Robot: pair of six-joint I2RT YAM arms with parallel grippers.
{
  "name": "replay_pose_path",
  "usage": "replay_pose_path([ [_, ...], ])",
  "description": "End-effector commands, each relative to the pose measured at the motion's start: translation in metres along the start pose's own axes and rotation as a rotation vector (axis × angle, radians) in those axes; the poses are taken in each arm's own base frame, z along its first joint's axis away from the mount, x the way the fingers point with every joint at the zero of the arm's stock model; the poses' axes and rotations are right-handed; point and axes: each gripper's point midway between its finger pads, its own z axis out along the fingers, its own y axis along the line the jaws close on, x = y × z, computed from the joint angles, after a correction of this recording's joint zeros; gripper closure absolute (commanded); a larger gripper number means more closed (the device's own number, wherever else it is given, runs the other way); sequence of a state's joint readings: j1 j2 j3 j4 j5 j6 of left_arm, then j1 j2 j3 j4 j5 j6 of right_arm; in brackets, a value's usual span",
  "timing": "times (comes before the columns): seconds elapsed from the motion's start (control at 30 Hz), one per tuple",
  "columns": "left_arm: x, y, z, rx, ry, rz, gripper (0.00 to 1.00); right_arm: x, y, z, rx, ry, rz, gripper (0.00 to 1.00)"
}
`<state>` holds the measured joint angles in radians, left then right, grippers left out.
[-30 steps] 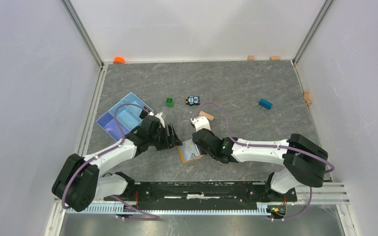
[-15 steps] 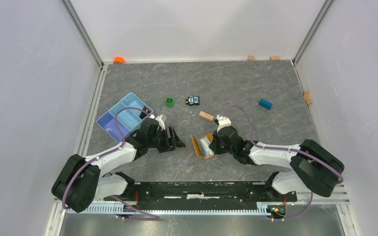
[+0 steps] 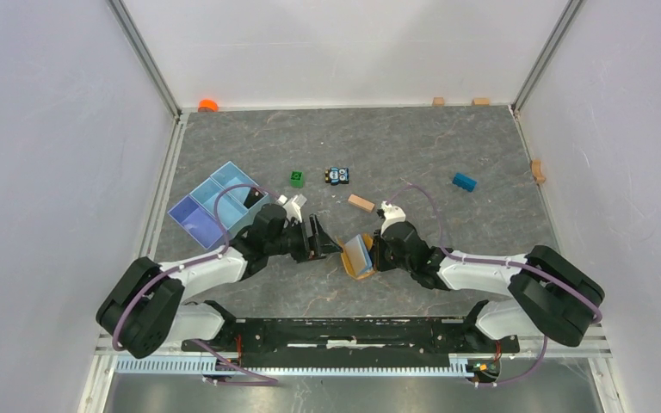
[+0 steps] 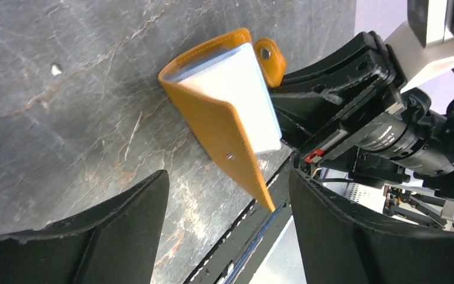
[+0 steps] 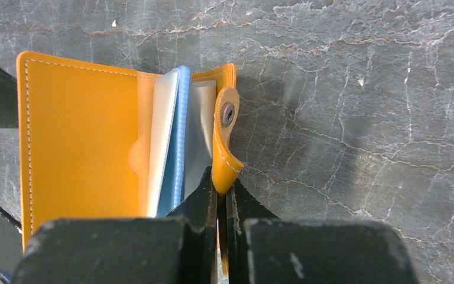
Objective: Put the credit cards into the card holder
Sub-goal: Turn over the card slot in the card holder.
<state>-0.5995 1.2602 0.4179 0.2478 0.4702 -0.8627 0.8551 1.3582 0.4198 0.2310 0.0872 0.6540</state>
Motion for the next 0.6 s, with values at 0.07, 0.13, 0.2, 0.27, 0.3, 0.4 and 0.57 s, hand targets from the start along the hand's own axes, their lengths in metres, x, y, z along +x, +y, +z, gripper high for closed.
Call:
replay_pose_path([
  [0.07, -0.013, -0.015, 0.014, 0.025, -0.014, -0.012, 0.19, 0.002, 0.001, -0.008, -0.019, 0.001, -0.001, 1.0],
  [0.13, -0.013, -0.014, 0.017, 0.017, -0.007, -0.015, 0.18, -0.001, 0.003, -0.01, -0.023, -0.008, -0.001, 1.0],
  [0.2, -0.014, -0.018, 0.021, 0.02, -0.002, -0.01, 0.17, -0.002, 0.005, -0.011, -0.031, -0.01, -0.001, 1.0],
  [0.27, -0.015, -0.022, 0.025, 0.024, 0.004, 0.001, 0.17, -0.003, 0.008, -0.011, -0.046, -0.009, 0.003, 1.0],
  [0.3, -0.016, -0.023, 0.026, 0.026, 0.004, 0.004, 0.17, -0.003, 0.01, -0.011, -0.053, -0.009, 0.004, 1.0],
  [0.4, -0.015, -0.024, 0.03, 0.023, 0.014, 0.009, 0.16, -0.003, 0.012, -0.011, -0.065, -0.009, 0.006, 1.0],
  [0.57, -0.012, -0.02, 0.037, -0.007, 0.036, 0.014, 0.15, -0.003, 0.016, -0.012, -0.084, -0.009, 0.008, 1.0],
])
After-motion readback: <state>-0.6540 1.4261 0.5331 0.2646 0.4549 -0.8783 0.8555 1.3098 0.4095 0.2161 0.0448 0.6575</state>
